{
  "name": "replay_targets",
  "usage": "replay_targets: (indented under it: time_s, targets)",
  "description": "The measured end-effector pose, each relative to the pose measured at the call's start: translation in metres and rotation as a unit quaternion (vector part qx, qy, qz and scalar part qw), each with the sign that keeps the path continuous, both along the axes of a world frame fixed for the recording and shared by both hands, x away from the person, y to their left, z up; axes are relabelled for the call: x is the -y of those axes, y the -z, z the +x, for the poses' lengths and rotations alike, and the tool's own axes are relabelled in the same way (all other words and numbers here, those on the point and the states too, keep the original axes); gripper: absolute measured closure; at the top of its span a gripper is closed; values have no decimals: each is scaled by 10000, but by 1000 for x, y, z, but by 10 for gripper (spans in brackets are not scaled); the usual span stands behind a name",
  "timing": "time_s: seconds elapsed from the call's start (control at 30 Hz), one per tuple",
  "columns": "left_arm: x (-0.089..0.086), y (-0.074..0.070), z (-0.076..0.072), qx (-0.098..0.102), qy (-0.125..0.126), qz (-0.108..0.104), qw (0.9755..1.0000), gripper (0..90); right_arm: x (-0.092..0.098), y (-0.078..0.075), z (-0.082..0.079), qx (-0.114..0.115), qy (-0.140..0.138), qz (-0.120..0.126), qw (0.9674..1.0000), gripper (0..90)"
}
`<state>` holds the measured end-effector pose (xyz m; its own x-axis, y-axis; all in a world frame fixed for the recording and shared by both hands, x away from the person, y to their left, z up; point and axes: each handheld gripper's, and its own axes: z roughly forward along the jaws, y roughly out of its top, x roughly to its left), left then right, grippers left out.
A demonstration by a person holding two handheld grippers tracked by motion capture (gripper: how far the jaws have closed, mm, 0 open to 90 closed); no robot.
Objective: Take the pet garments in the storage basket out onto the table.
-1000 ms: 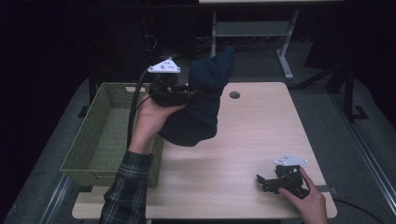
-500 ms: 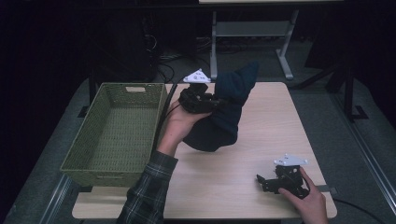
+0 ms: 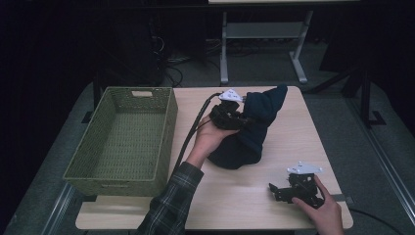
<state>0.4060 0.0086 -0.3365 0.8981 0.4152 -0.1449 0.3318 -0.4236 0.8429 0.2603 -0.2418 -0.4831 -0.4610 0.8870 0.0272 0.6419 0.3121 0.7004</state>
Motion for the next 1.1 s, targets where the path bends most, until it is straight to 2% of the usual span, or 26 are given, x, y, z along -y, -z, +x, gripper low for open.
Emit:
replay_targets:
  time_s: [0.3,0.57,0.73,0.83,0.9,1.0,1.07,1.1]
  targets:
    - [22,35,10,-198,28,250,9995,696,0,0,0,-23,9,5,10000,5]
    - [34,59,20,-382,32,510,9980,666,0,0,-1,-22,5,14,10000,5]
    - [37,67,24,-480,16,460,9978,640,0,0,-1,-10,-7,3,10000,5]
    - [38,69,24,-499,6,472,9976,553,0,0,-1,-2,-17,-3,10000,5]
    - [38,68,23,-415,-3,529,9977,462,0,0,-1,3,-19,4,10000,5]
    - [38,67,22,-412,5,546,9977,376,0,0,-1,3,-19,2,10000,5]
    - [37,65,20,-336,-22,537,9980,361,0,0,-1,1,-17,4,10000,5]
    - [34,62,18,-294,-45,531,9981,324,0,0,-1,3,-23,1,10000,5]
